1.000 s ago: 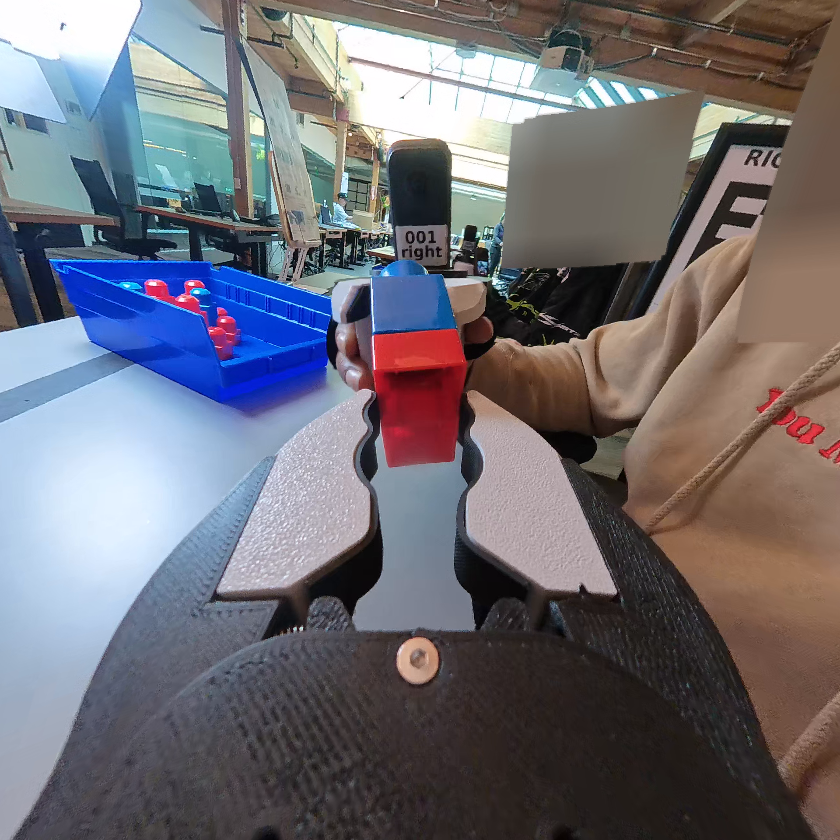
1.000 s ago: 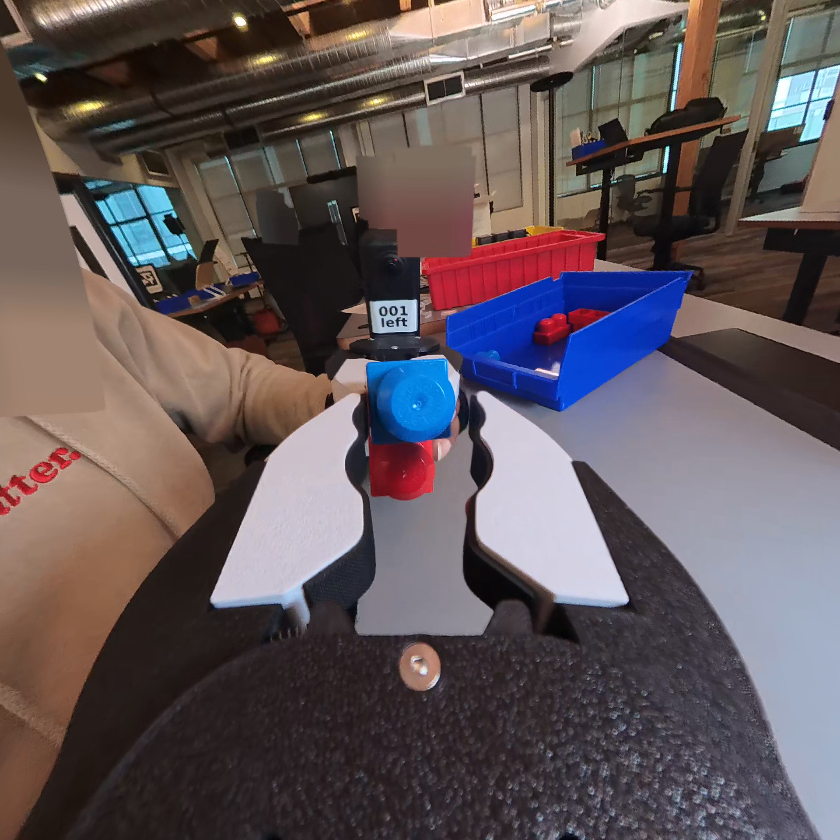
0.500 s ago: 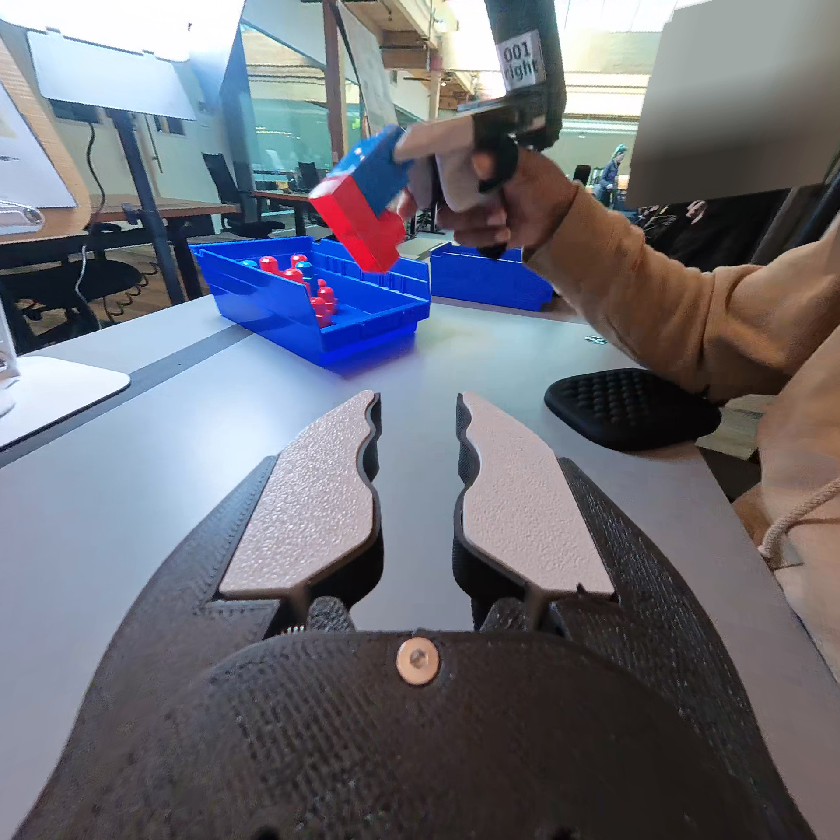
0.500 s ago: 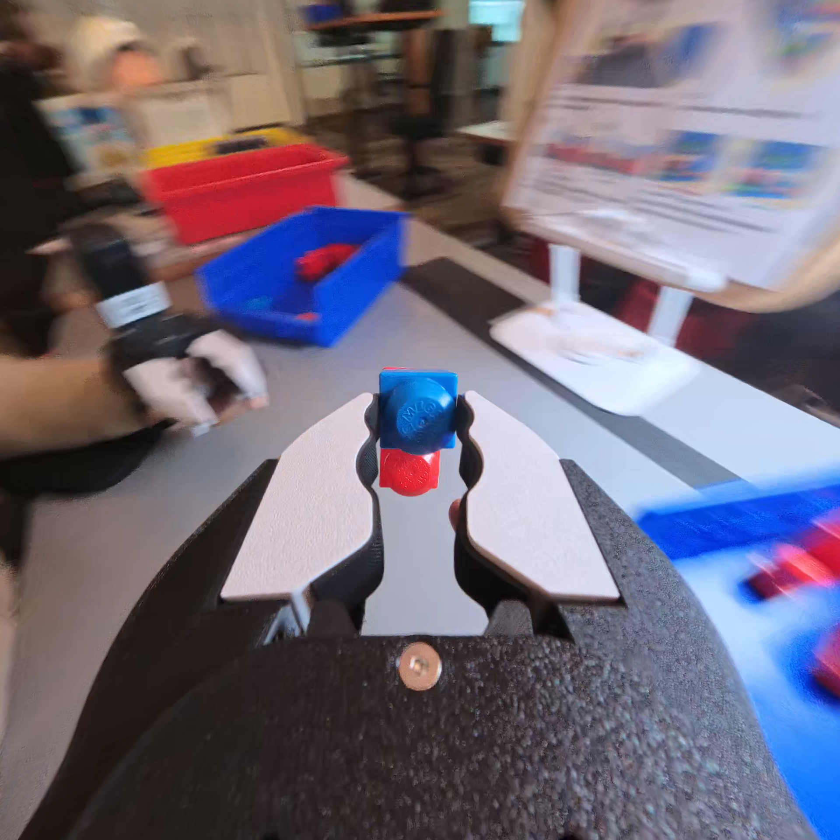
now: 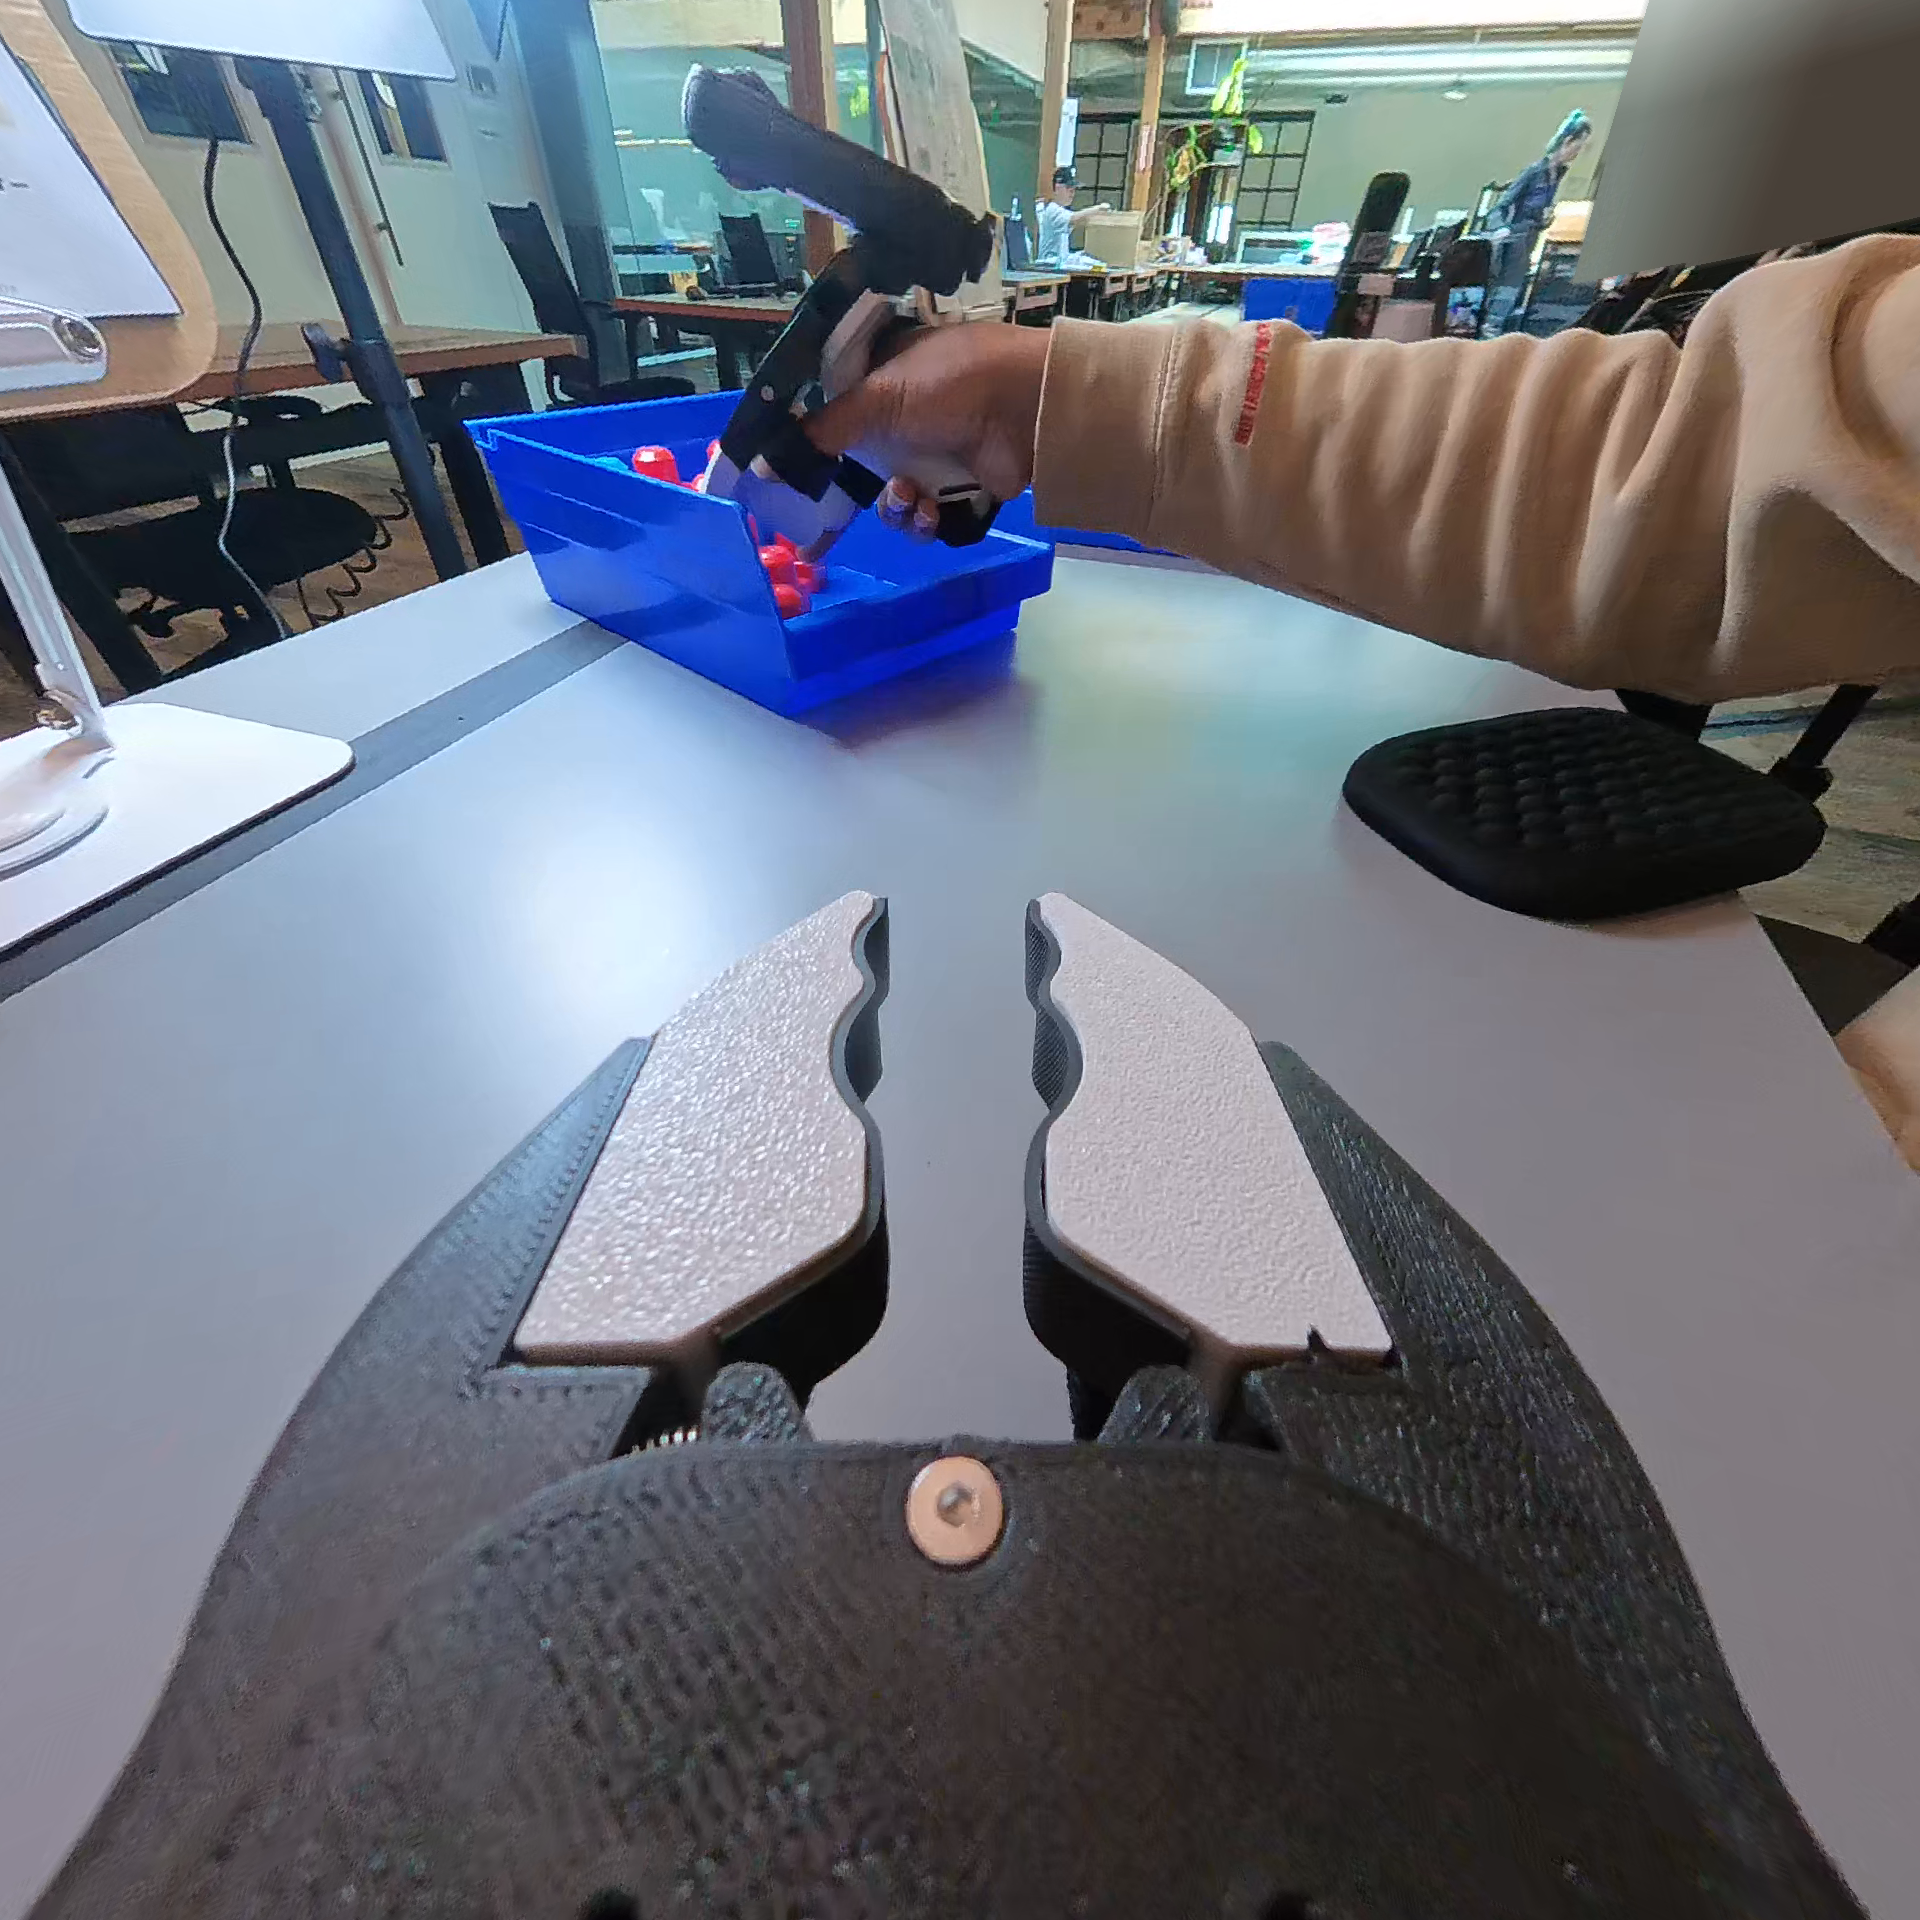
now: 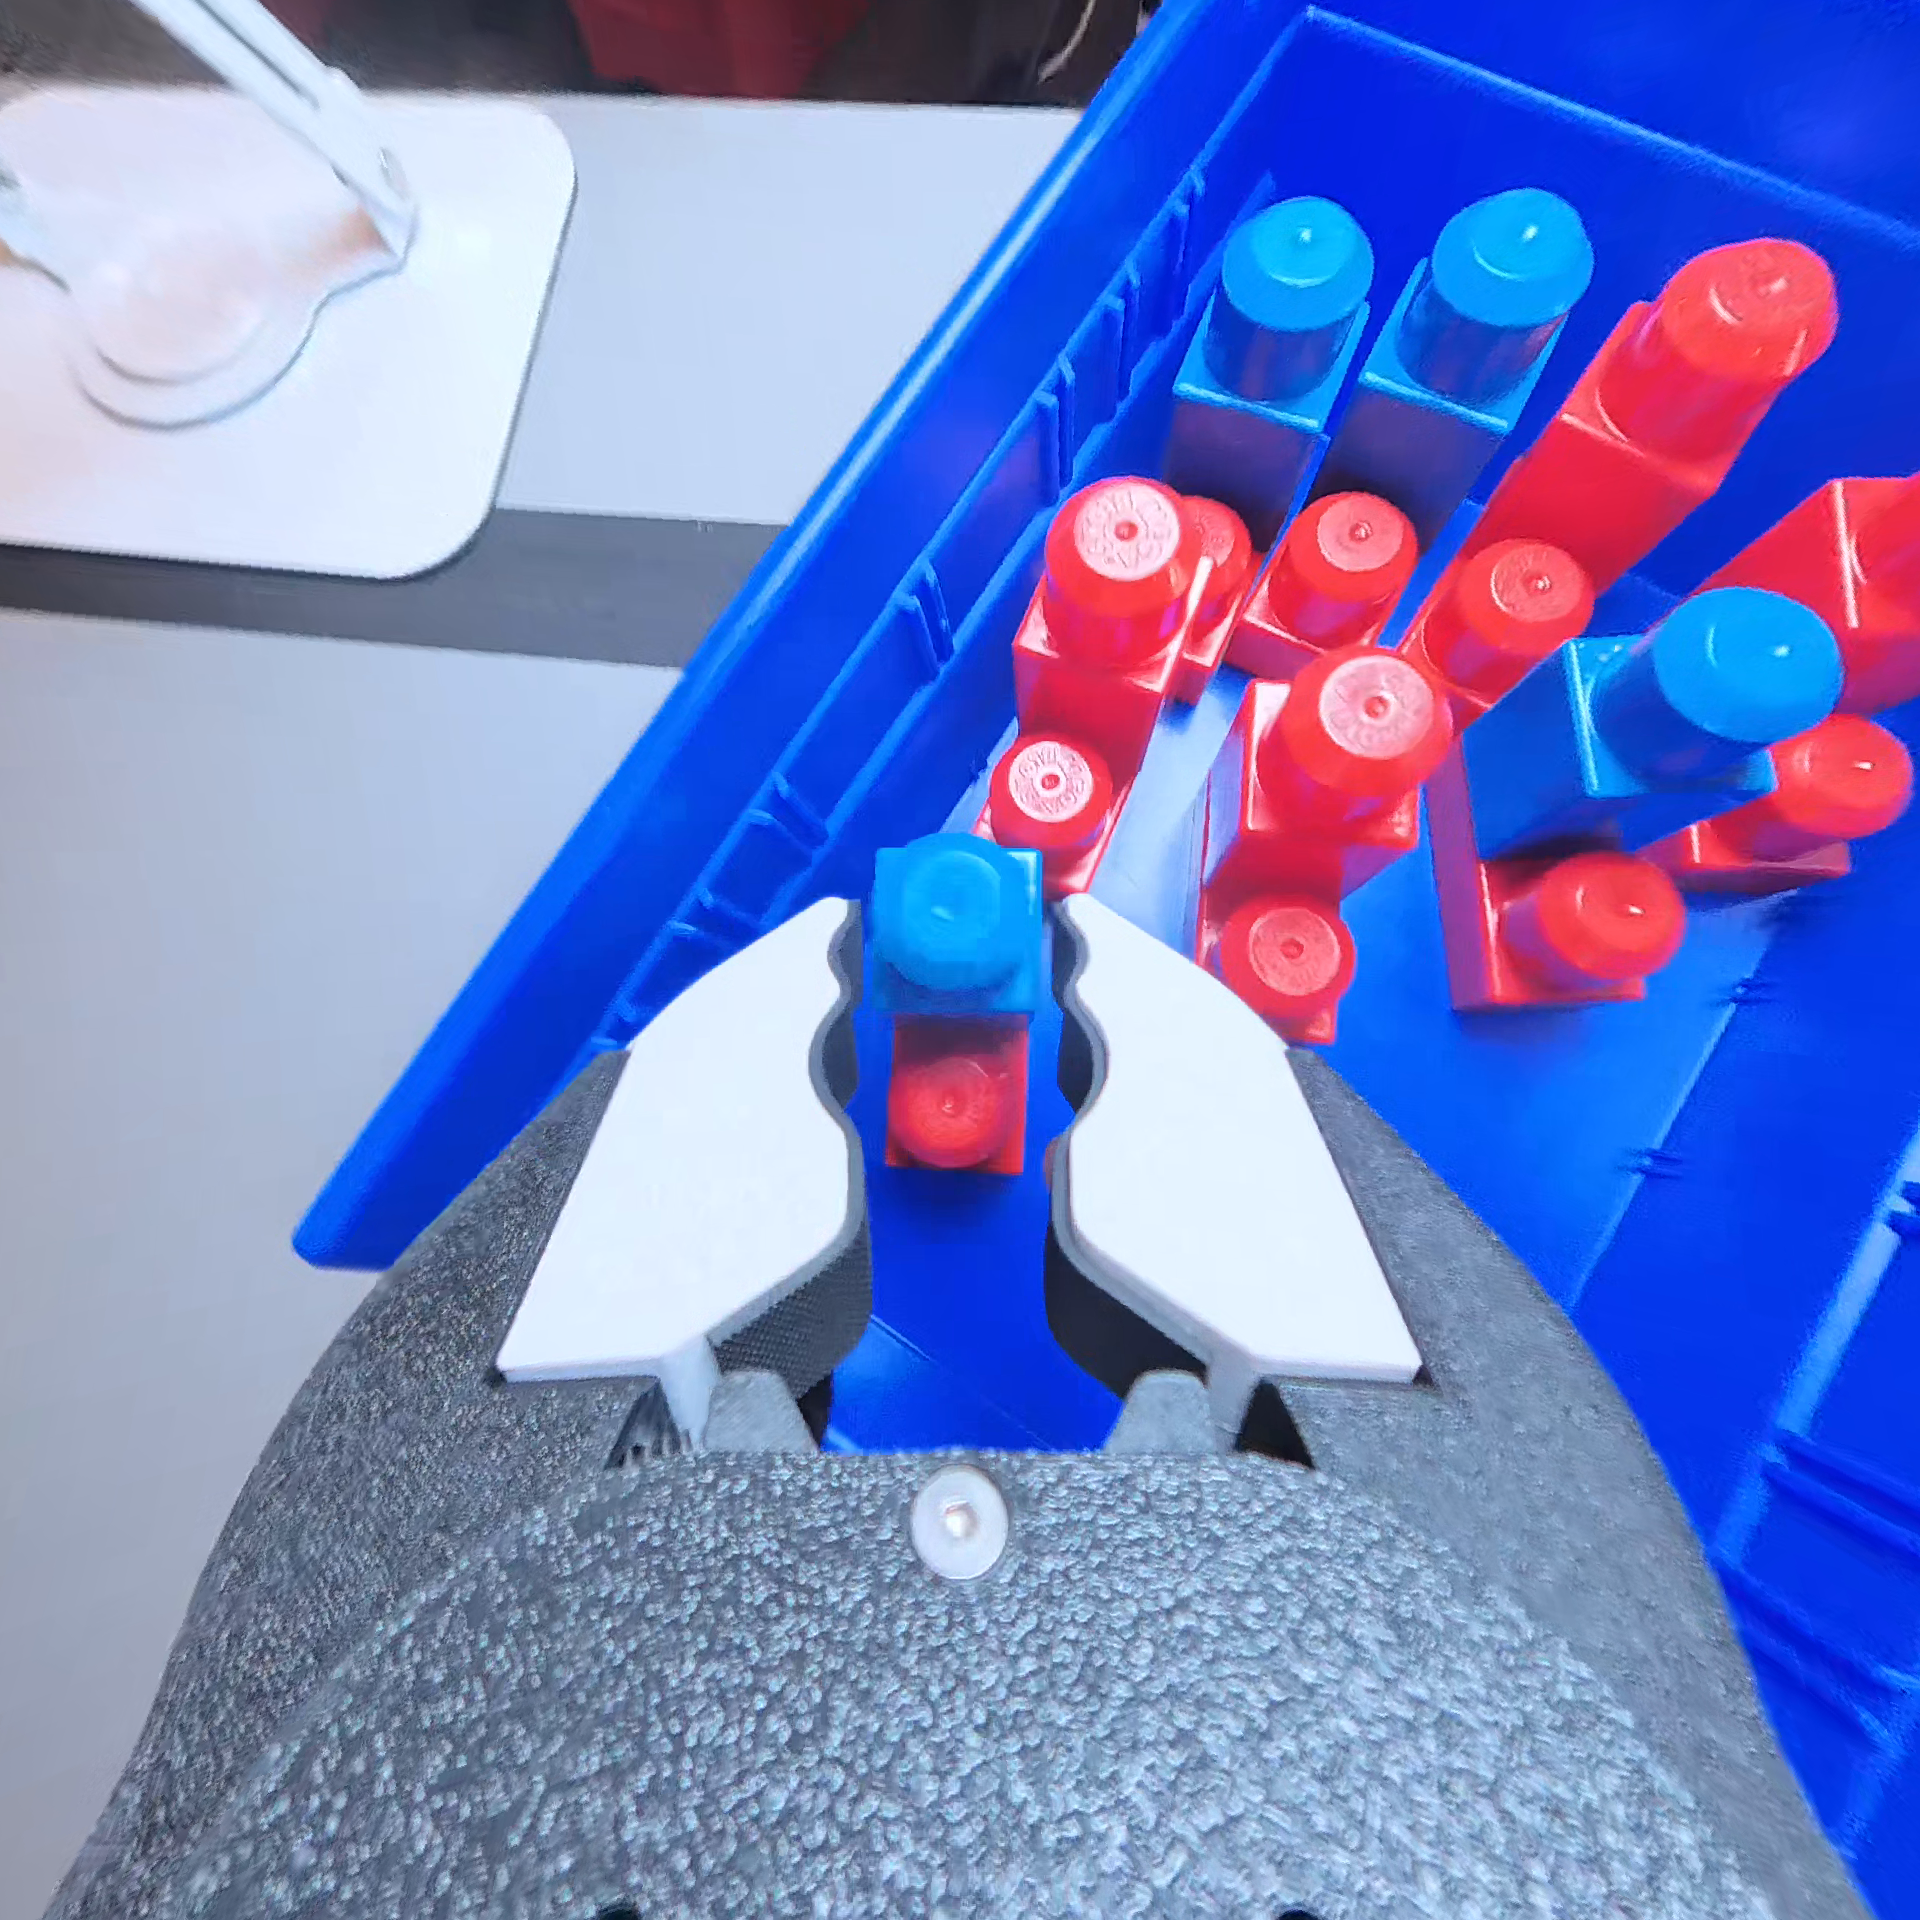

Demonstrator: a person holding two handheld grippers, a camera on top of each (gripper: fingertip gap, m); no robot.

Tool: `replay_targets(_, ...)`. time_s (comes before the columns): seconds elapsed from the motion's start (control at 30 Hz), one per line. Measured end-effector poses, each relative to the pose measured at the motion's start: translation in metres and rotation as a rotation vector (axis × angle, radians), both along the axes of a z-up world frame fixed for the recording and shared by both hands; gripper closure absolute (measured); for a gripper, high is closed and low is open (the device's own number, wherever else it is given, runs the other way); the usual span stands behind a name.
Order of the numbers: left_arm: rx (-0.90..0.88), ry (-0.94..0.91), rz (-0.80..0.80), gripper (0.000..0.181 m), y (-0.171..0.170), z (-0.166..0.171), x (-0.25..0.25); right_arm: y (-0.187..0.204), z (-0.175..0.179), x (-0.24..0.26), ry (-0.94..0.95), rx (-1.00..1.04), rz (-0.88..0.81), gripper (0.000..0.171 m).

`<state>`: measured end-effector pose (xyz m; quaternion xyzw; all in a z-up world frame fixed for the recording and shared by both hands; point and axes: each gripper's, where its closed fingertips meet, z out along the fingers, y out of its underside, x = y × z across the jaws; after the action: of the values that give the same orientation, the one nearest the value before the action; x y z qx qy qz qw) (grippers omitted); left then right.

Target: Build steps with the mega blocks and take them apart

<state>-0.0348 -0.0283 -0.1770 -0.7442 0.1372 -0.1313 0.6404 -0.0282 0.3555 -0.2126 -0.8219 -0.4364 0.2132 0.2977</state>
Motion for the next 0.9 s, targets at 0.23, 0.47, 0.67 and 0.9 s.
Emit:
replay_targets(0.23, 0.06, 0.045, 0.16, 0.151, -0.01, 0.035, -0.049, -0.053, 0.079, 0.002, 0.426, 0.191, 0.152, 0.123)
replay_targets(0.47, -0.208, 0.22, 0.699, 0.145, -0.09, 0.079, -0.235, -0.187, 0.087, 0.051, 0.463, 0.238, 0.52, 0.124)
replay_targets(0.67, -0.79, 0.38, 0.933, 0.144, -0.154, 0.032, -0.373, -0.25, 0.064, 0.056, 0.489, 0.249, 0.663, 0.129)
replay_targets(0.9, -1.229, 0.656, 0.907, 0.143, -0.164, -0.047, -0.454, -0.267, 0.043, 0.052, 0.478, 0.254, 0.73, 0.132)
